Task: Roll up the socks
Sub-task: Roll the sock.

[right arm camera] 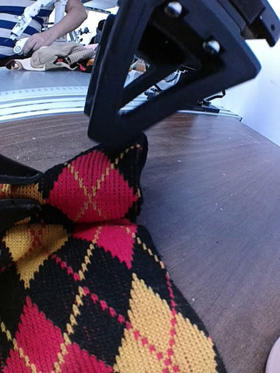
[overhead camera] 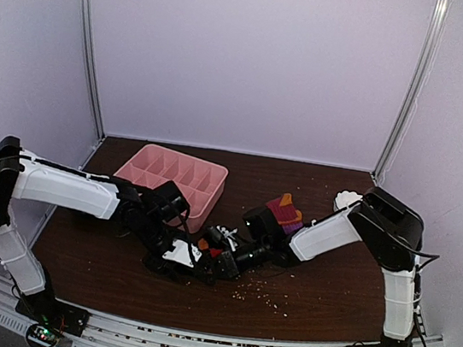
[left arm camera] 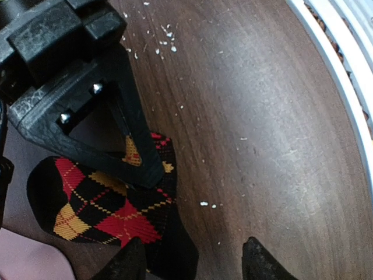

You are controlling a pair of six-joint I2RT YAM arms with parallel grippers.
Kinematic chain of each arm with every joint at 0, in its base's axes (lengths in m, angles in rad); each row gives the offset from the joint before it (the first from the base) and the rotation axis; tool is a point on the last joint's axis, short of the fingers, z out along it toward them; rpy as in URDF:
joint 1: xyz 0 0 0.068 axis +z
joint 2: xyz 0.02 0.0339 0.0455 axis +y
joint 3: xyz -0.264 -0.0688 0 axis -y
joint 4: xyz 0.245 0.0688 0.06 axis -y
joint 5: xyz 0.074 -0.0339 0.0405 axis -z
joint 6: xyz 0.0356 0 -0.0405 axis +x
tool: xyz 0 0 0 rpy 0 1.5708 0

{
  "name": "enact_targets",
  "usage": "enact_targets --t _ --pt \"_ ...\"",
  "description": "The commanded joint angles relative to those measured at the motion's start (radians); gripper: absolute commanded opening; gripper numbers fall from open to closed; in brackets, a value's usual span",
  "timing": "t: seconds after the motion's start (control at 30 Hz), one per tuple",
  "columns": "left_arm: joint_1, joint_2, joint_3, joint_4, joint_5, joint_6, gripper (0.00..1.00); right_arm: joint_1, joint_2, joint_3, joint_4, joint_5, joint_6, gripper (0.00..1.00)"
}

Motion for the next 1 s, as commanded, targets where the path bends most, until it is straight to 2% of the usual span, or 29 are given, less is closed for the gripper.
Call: enact_targets --t 0.0,0.3,0.5,0.67,0.8,0.97 --pt "-0.016 0.039 0.026 0.085 -0.052 -0.002 0.59 -0.006 0.13 -0.111 -0.334 0.151 0.041 0.0" --pt "-0.033 0.103 0.039 0.114 -0.104 -0.002 0.59 -0.006 0.119 -0.11 -0.302 0.126 0.076 0.0" --pt "-0.033 0.128 0.021 0.103 -0.147 0.016 0.48 -0.008 0.116 -0.13 -0.238 0.101 0.121 0.01" --pt "-0.032 0.147 0.036 0.072 -0.168 0.01 0.4 -0.007 0.098 -0.18 -0.137 0.088 0.166 0.11" --pt "-0.023 0.193 0.103 -0.029 -0.159 -0.01 0.36 -0.007 0.032 -0.256 -0.015 0.111 0.176 0.21" --pt "0.039 0.258 0.238 -0.188 0.007 -0.071 0.36 -0.007 -0.089 -0.376 0.115 0.211 0.126 0.33"
